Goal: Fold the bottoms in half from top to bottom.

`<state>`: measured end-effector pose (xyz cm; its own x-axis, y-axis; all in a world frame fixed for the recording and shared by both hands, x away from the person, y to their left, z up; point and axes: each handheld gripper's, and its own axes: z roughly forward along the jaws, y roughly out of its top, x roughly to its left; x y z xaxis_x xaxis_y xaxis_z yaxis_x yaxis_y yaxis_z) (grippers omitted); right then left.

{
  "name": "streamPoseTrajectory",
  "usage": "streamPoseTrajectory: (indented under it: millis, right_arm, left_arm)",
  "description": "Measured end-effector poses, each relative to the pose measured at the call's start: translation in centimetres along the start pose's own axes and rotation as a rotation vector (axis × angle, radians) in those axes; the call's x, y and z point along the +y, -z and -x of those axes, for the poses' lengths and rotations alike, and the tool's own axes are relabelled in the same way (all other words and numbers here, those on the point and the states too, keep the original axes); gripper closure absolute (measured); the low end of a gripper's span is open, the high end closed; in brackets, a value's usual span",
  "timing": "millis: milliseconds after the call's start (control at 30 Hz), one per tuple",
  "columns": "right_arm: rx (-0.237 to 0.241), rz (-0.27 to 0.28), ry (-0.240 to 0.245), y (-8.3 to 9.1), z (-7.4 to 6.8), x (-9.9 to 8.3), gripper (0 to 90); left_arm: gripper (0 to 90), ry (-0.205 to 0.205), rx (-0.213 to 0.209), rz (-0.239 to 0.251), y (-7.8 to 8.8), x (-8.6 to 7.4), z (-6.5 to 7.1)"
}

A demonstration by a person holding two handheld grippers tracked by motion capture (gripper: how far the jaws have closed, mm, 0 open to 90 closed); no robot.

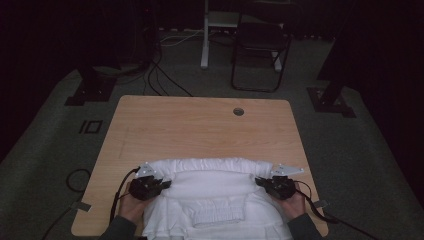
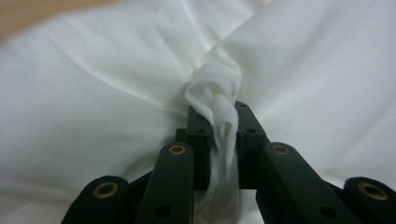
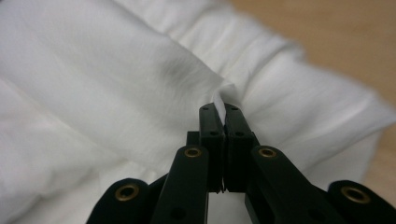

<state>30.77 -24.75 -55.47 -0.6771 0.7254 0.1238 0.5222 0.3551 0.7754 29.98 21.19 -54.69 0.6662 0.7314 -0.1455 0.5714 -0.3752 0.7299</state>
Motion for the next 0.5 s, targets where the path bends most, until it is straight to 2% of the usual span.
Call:
streamPoseTrajectory:
  millis: [67,133,167,233,300,333,367,400,433,500]
  right_arm:
    - [0.0,-0.046,0.012,-1.0,-0.2,-0.2,88.3]
    - [0.0,-0.046,0.012,-1.0,-0.2,-0.2,88.3]
    - [-0.004,-0.056,0.019,-1.3,-0.3,-0.2,88.3]
    - [0.001,-0.069,0.003,-2.0,-0.1,0.5,88.1]
    - [-0.002,-0.067,0.0,-2.4,0.1,0.8,88.1]
    - [-0.002,-0.067,0.0,-2.4,0.1,0.8,88.1]
    - [-0.004,-0.05,-0.011,-3.2,0.8,1.4,88.1]
    - [-0.004,-0.05,-0.011,-3.2,0.8,1.4,88.1]
    - [-0.009,-0.044,-0.013,-3.4,1.1,1.6,88.1]
    - [-0.03,-0.03,-0.021,-4.4,2.3,2.6,88.1]
  left_arm:
    - [80.4,-0.033,0.027,-0.009,-0.9,-0.2,0.1]
    - [80.4,-0.039,0.031,-0.015,-1.0,0.1,0.0]
    - [80.4,-0.081,0.101,-0.035,-1.4,0.9,0.0]
    - [80.4,-0.106,0.165,-0.04,-2.1,1.8,-0.3]
    - [80.4,-0.088,0.194,-0.037,-2.8,2.7,-1.1]
    - [80.3,-0.088,0.194,-0.037,-2.8,2.7,-1.1]
    - [80.3,-0.058,0.219,-0.029,-3.8,3.8,-2.2]
    - [80.3,-0.058,0.219,-0.029,-3.8,3.8,-2.2]
    - [80.3,-0.042,0.235,-0.025,-4.4,4.5,-2.9]
    - [80.3,-0.031,0.263,-0.019,-5.3,5.4,-3.4]
